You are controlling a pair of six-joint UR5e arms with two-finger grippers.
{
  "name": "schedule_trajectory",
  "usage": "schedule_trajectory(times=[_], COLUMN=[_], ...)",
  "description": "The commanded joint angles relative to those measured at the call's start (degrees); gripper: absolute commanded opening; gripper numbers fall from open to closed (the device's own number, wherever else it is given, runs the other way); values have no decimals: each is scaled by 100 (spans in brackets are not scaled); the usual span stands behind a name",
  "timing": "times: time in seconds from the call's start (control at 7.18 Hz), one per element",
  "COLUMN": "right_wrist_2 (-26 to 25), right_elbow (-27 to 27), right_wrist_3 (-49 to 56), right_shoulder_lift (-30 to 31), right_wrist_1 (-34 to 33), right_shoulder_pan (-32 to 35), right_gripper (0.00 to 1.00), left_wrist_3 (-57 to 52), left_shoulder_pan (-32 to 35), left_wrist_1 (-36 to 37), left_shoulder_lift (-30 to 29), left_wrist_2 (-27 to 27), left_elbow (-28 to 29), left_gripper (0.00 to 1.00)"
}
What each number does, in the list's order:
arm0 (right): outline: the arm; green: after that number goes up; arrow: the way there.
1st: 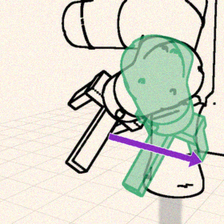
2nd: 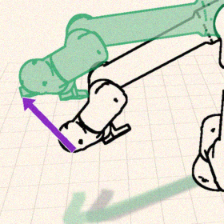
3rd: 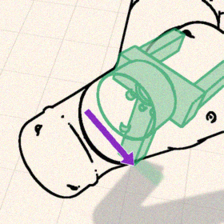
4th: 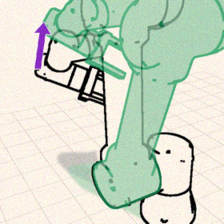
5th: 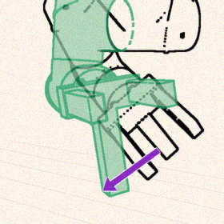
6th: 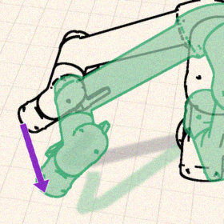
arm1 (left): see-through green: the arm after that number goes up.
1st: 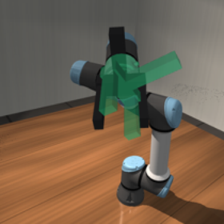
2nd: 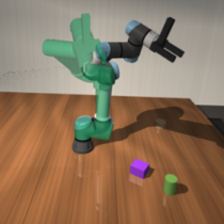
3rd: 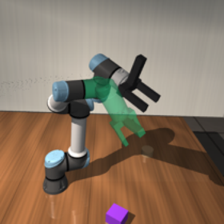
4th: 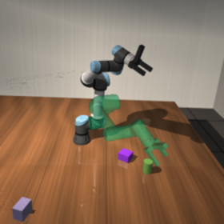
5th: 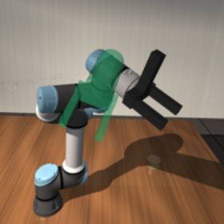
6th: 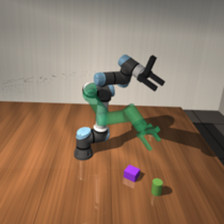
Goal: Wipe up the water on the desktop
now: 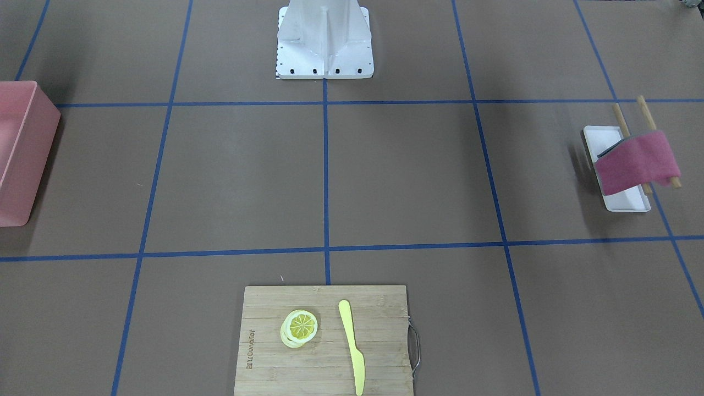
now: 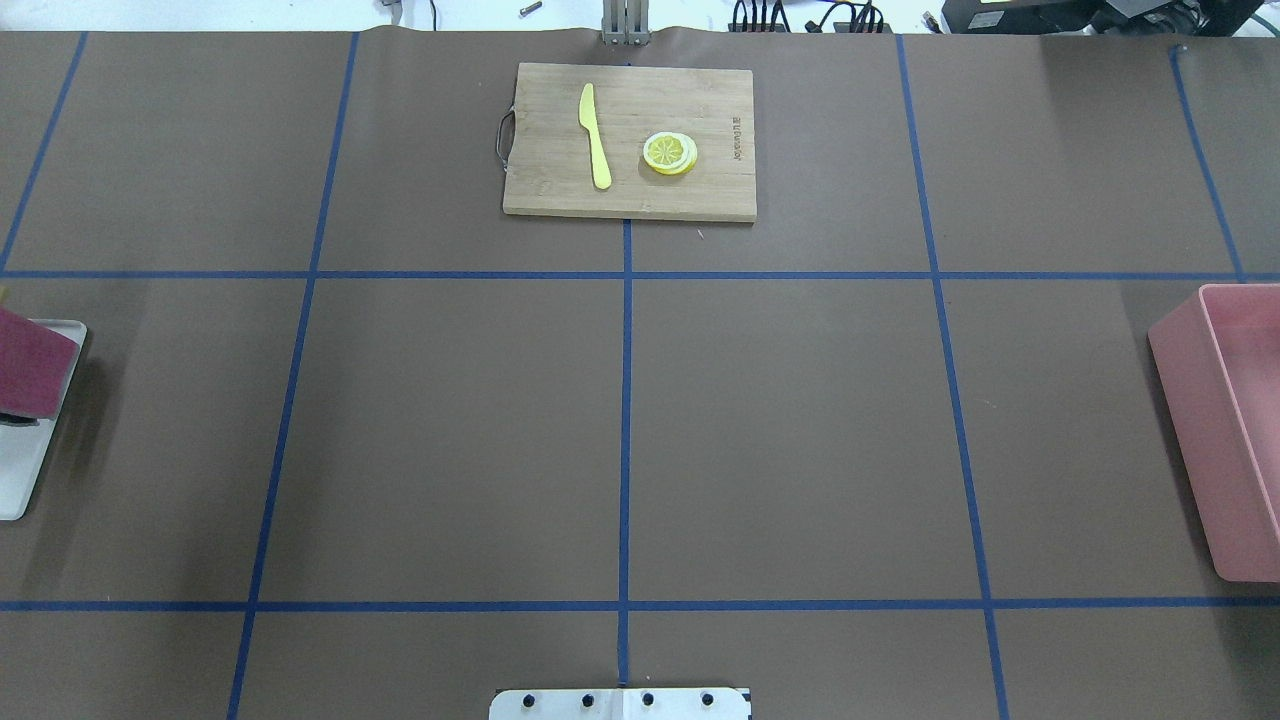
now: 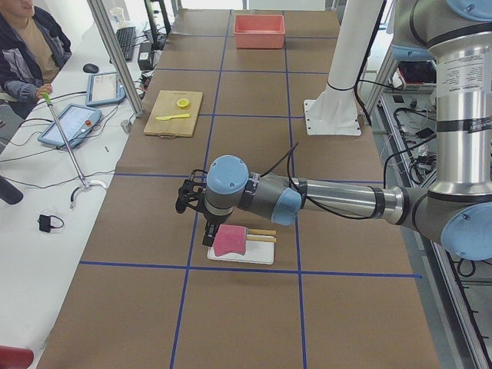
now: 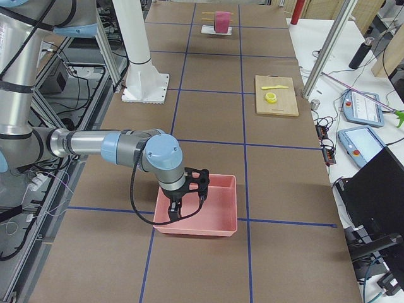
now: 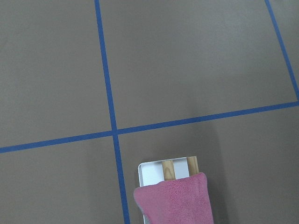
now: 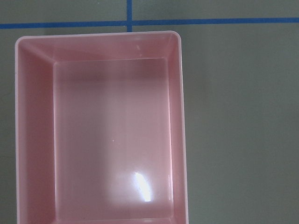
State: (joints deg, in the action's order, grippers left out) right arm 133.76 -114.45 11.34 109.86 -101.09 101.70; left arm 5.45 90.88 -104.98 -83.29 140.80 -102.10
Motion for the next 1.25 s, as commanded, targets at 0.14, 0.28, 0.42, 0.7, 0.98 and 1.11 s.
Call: schedule_trajectory(times=[0.14,0.28,0.42,0.7,0.98,1.11], right_wrist_2=[18,18,18,71,80,71], right_elbow=[11,2,2,28,37,55], right_wrist_3=[0,0,0,-17,-26,-26], right_shoulder_lift=[35,35,44,44,35,35], right_wrist_1=[19,19,10,19,19,36], right_shoulder_pan=[-1,-1,-1,-1,-1,-1], right_gripper=[100,100,100,100,100,100], left_wrist_3=[-9,-9,-9,61,70,79], left_shoulder_pan=[-9,-26,-18,-18,-27,-79], left_wrist_1=[-40,-40,-57,-40,-31,-14], left_shoulder_lift=[6,-3,24,173,269,252], left_wrist_2=[61,61,61,70,26,17], left_elbow=[-21,-12,-12,-108,-65,-82], left_gripper=[98,98,98,98,98,98])
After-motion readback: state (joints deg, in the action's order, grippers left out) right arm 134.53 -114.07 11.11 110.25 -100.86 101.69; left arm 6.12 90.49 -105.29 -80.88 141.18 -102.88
